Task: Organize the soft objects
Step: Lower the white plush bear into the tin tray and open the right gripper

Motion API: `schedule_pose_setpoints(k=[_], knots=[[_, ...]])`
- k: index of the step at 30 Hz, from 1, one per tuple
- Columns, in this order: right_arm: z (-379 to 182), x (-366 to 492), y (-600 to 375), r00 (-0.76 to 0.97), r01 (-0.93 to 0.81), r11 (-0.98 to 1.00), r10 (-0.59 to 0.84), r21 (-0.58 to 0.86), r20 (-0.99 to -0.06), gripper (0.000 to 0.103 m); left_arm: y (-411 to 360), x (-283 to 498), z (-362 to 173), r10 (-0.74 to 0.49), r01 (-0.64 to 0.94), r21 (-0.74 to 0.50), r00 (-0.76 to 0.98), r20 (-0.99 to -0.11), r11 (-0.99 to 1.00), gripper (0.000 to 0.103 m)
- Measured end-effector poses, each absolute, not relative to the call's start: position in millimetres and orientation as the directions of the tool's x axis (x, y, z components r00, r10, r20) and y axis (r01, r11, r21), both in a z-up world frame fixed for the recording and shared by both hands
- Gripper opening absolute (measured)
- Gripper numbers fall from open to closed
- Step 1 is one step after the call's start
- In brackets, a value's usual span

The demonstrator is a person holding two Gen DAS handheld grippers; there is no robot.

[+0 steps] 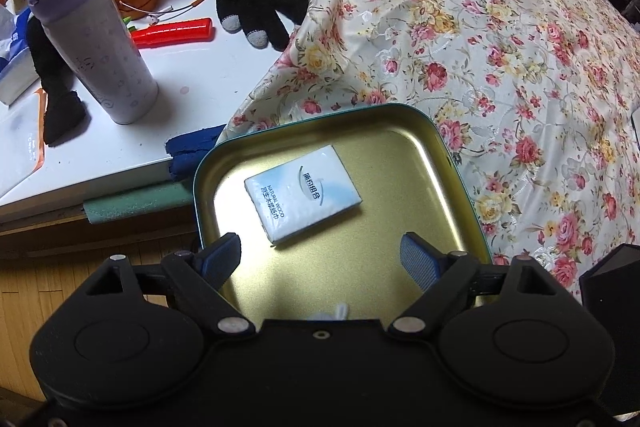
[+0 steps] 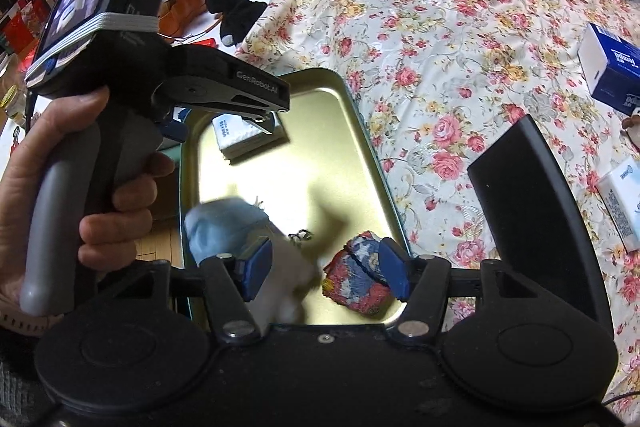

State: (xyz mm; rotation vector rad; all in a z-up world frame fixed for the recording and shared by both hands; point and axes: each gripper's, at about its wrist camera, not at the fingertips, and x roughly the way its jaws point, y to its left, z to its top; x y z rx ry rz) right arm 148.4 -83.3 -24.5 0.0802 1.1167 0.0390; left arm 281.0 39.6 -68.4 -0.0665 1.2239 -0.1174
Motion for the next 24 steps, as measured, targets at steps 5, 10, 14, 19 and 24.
schedule_pose_setpoints(k=[5, 10, 14, 19, 24], knots=[[-25.7, 146.5, -85.5, 0.431, 0.019, 0.997, 0.064, 0.080, -0.900, 0.058, 39.8, 280.9, -69.6, -0.122, 0.058, -0.109, 0.329, -0.936, 0.992, 0.083], [-25.8, 144.5, -84.5, 0.424, 0.022, 0.997, 0.057, 0.073, -0.904, 0.058, 40.3, 280.5, -71.4, -0.113, 0.053, -0.101, 0.322, -0.940, 0.993, 0.083], [-24.5, 142.6, -84.7, 0.422, 0.028, 0.997, 0.055, 0.073, -0.905, 0.058, 39.8, 280.1, -73.0, -0.110, 0.057, -0.097, 0.314, -0.943, 0.994, 0.083], [-23.5, 140.9, -85.3, 0.413, 0.038, 0.997, 0.045, 0.066, -0.909, 0.058, 39.8, 279.2, -73.2, -0.102, 0.066, -0.085, 0.312, -0.944, 0.994, 0.085], [-23.3, 138.8, -84.0, 0.407, 0.043, 0.998, 0.031, 0.053, -0.913, 0.058, 41.7, 278.5, -72.9, -0.100, 0.065, -0.084, 0.314, -0.944, 0.994, 0.087]])
